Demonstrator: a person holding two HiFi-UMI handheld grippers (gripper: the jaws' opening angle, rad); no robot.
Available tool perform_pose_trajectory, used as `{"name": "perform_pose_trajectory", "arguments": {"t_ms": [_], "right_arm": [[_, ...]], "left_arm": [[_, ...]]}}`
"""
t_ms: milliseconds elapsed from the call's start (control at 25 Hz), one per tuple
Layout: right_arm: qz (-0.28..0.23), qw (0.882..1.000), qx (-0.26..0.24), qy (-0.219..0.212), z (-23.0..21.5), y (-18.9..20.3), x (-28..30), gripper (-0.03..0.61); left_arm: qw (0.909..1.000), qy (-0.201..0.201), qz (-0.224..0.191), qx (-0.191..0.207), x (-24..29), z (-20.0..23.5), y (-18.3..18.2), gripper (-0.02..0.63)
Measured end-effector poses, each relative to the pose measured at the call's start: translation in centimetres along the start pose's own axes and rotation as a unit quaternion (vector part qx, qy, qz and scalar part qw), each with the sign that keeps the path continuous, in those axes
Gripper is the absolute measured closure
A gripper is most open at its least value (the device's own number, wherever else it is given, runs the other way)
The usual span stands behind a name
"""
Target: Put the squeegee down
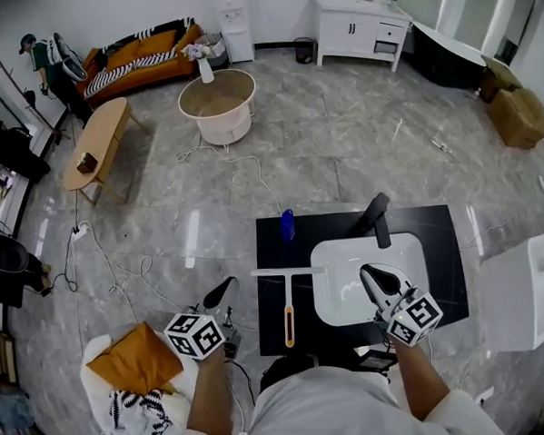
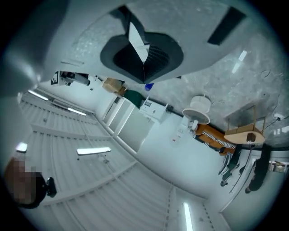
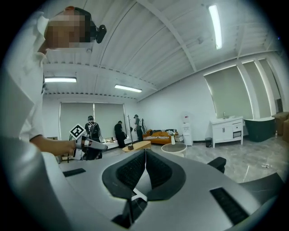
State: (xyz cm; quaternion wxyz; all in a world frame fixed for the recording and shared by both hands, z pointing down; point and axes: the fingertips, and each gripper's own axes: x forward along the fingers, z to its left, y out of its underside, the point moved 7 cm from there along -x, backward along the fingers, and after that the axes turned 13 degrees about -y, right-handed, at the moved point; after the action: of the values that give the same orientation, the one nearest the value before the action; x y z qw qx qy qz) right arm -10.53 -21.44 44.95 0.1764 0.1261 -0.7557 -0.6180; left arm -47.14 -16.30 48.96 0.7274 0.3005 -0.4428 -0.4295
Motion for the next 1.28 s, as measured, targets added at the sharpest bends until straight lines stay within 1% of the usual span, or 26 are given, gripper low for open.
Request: {"name": "perform_pose_trajectory", "arguments": {"t_ms": [120,200,360,440,520,600,680,760,880,1000,1120,1200,1280], "right_arm": [[-0.020,1.000,-0.020,-0.012,1.2,-1.8,0.8,0.563],[-0.029,0.999,-0.032,-0.027,2.1,-2.9,1.0,0.563],[-0.036,0.996,-0.047,-0.061,5.0,-4.1,-0.3,0.563],[-0.046,0.995,-0.052,-0.066,5.6,-4.4,-1.6,0.563],[-0.056,0.995,-0.055,-0.064,5.7,-4.5,-3.1,0.563],[-0.063,0.995,-0.055,-0.061,5.5,-4.5,-4.8,0.563],[-0.068,0.994,-0.057,-0.056,5.3,-4.5,-6.9,0.563],[-0.075,0.994,-0.057,-0.049,5.0,-4.5,-9.2,0.563],[-0.077,0.995,-0.048,-0.043,4.6,-3.7,-12.4,0.563],[-0.076,0.995,-0.042,-0.048,4.8,-3.0,-14.9,0.563],[-0.085,0.994,-0.041,-0.051,5.3,-2.6,-17.3,0.563],[-0.090,0.994,-0.037,-0.051,5.7,-2.0,-19.2,0.563],[-0.089,0.995,-0.027,-0.046,6.1,-0.9,-21.4,0.563]], "left_arm": [[0.9958,0.063,-0.064,0.017,-0.7,-0.9,-2.1,0.597],[0.9917,0.090,-0.086,0.030,-0.7,-1.7,-2.6,0.598],[0.9866,0.114,-0.104,0.054,-2.7,-5.0,-2.0,0.598],[0.9827,0.127,-0.115,0.071,-3.3,-7.1,-1.4,0.598],[0.9782,0.141,-0.132,0.077,-3.7,-8.7,-0.5,0.598],[0.9771,0.142,-0.143,0.069,-4.2,-10.2,0.4,0.598],[0.9788,0.129,-0.147,0.061,-4.9,-11.9,1.3,0.598],[0.9798,0.117,-0.149,0.063,-5.3,-13.4,2.6,0.598],[0.9800,0.108,-0.151,0.072,-5.9,-15.9,4.6,0.598],[0.9794,0.105,-0.152,0.081,-6.8,-18.7,6.1,0.597],[0.9807,0.111,-0.136,0.086,-7.4,-21.2,7.7,0.597],[0.9797,0.117,-0.129,0.099,-7.7,-22.9,8.9,0.597],[0.9783,0.110,-0.128,0.120,-8.2,-24.7,10.0,0.598]]}}
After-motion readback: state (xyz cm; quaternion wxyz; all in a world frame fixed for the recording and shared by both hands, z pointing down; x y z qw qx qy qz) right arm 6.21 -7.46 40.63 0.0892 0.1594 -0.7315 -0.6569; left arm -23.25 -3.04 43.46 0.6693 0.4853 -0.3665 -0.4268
